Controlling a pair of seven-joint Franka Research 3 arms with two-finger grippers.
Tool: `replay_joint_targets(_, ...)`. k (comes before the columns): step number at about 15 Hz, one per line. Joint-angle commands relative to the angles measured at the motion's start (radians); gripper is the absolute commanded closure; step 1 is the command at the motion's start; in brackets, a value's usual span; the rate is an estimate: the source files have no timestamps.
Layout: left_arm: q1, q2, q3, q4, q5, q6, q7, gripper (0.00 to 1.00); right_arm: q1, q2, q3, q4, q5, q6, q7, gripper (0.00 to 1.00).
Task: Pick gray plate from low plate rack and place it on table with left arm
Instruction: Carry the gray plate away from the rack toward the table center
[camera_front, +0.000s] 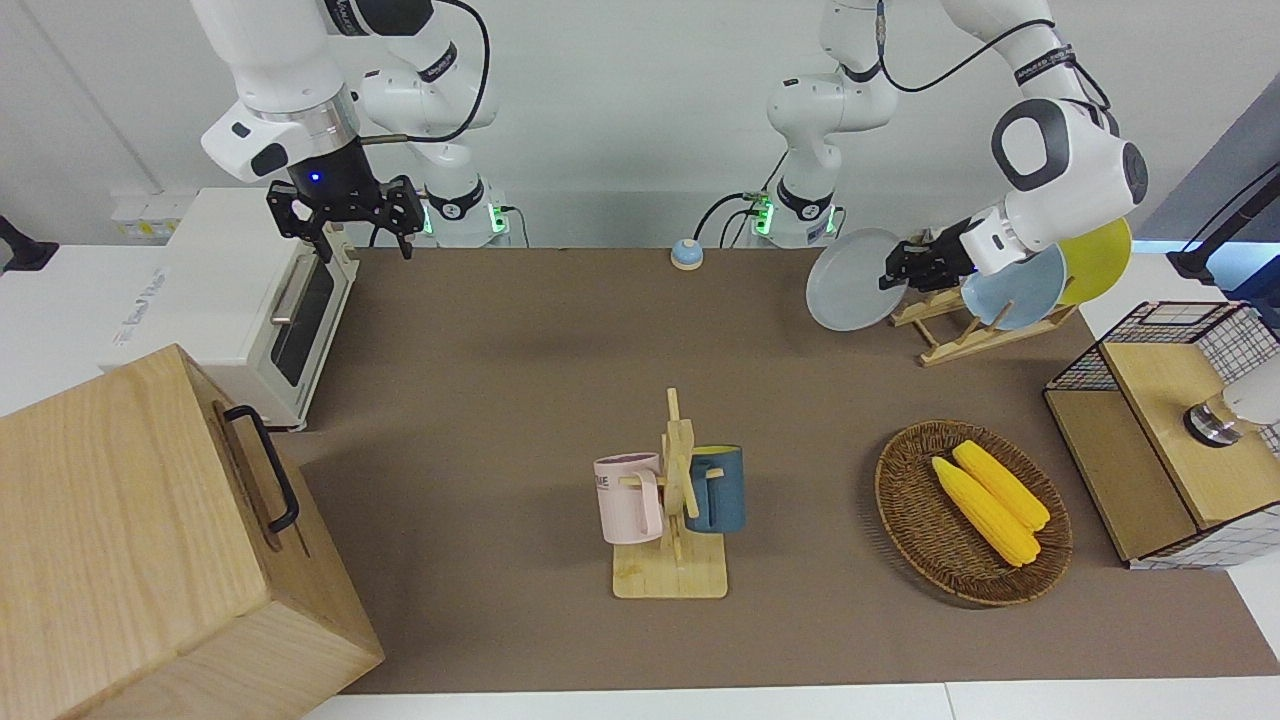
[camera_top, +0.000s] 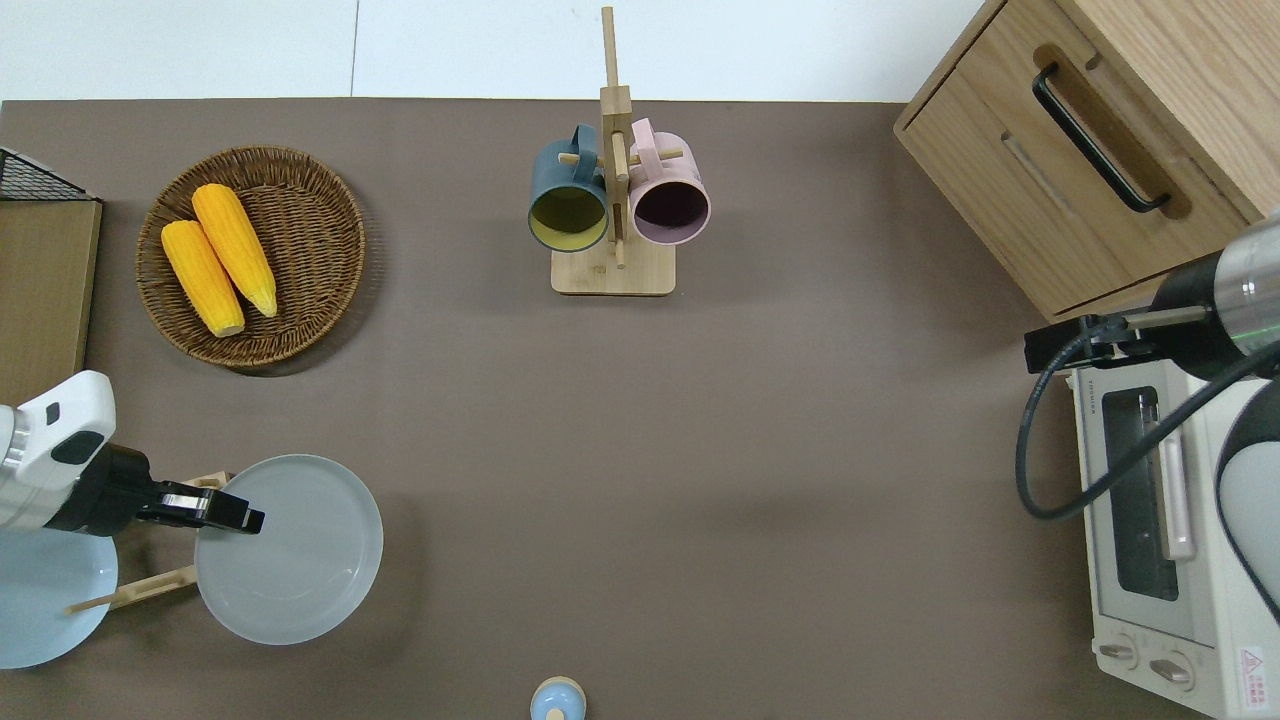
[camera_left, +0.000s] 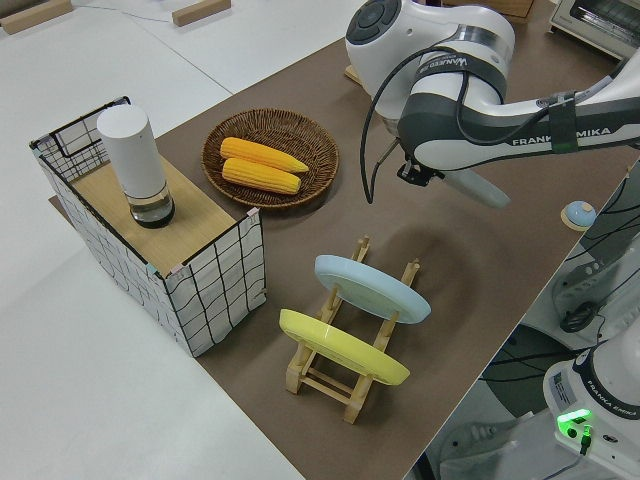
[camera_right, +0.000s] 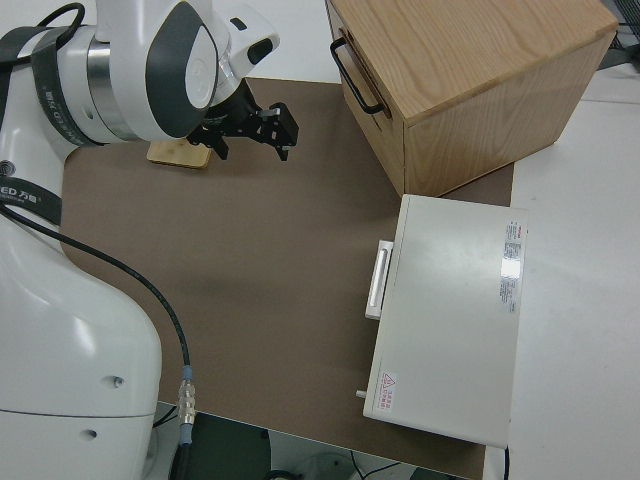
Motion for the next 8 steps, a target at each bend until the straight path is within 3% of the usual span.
replay_joint_targets(1,-0.006,-0.005,0.000,-0.067,-0.048,0.080,0.049,1.00,-0.022,0.010,0.021,0.020,-0.003,-0.016,0.013,0.017)
replay_joint_targets(8,-0.008,0.023,-0.013,-0.133,-0.085,0.195,0.116,1.00,-0.022,0.010,0.021,0.022,-0.003,-0.016,0.013,0.017)
